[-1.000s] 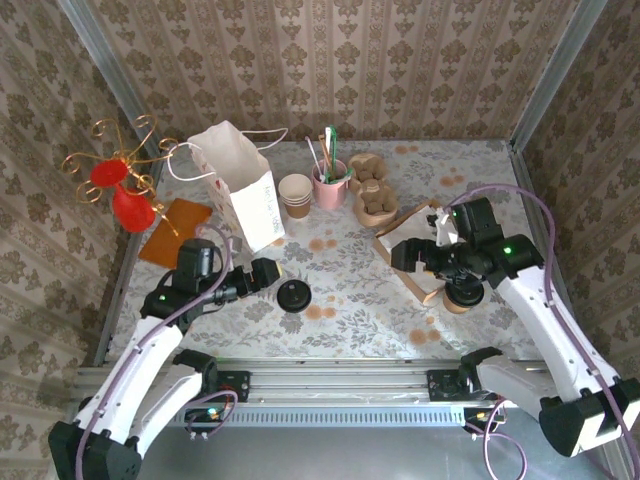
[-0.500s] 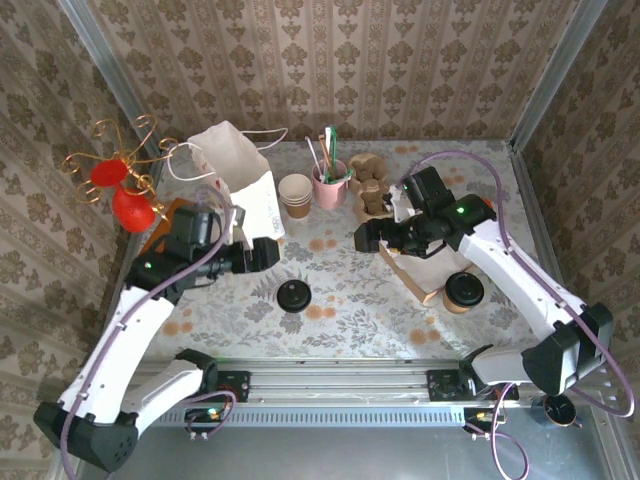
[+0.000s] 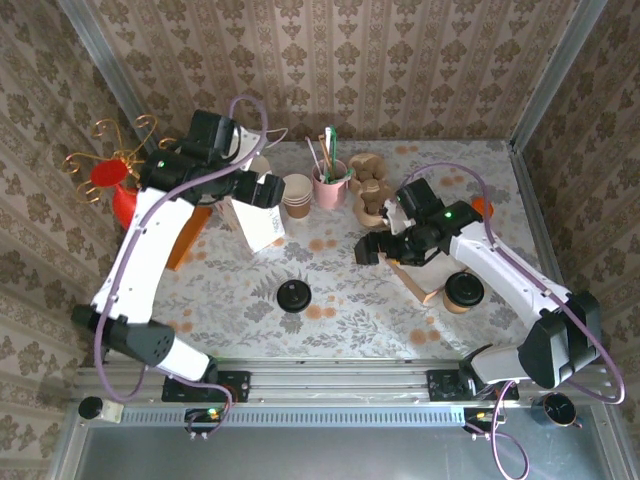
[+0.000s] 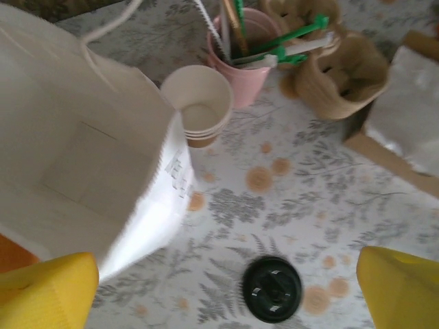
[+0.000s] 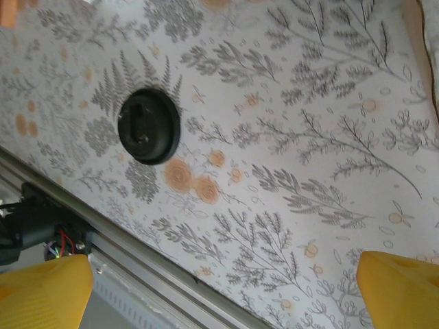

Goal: Pack the takeout coffee

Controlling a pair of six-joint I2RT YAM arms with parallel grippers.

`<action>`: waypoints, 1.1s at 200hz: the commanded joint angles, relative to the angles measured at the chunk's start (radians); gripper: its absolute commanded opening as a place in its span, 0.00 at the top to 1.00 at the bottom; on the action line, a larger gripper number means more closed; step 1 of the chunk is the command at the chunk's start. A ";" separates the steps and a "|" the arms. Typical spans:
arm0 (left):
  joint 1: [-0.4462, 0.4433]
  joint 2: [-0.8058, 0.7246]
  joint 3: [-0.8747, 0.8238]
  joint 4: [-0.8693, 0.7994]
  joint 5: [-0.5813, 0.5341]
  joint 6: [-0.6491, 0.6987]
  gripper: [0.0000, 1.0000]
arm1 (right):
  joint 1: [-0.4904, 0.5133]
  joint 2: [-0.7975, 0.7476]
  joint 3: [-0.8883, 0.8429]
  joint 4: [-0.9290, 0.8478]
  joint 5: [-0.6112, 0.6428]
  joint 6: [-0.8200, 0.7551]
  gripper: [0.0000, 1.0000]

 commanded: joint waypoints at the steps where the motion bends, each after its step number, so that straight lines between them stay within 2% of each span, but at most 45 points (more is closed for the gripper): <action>1: 0.030 0.046 0.083 -0.078 -0.069 0.130 0.05 | 0.000 -0.032 -0.028 0.027 -0.025 -0.020 0.00; 45: 0.097 0.141 0.134 -0.073 0.010 0.204 0.16 | 0.000 -0.040 -0.058 0.037 -0.033 -0.023 0.00; 92: 0.114 0.207 0.151 -0.074 0.070 0.214 0.18 | 0.000 -0.059 -0.079 0.042 -0.024 -0.017 0.00; 134: 0.113 0.275 0.175 -0.087 0.058 0.215 0.24 | 0.000 -0.085 -0.101 0.039 -0.010 -0.008 0.00; 158: 0.112 0.293 0.173 -0.093 0.046 0.209 0.33 | -0.002 -0.103 -0.113 0.036 0.000 -0.008 0.00; 178: 0.098 0.293 0.154 -0.095 0.038 0.210 0.35 | -0.005 -0.114 -0.127 0.040 0.004 -0.004 0.00; 220: 0.062 0.282 0.109 -0.094 0.008 0.209 0.50 | -0.008 -0.131 -0.143 0.049 0.006 0.012 0.00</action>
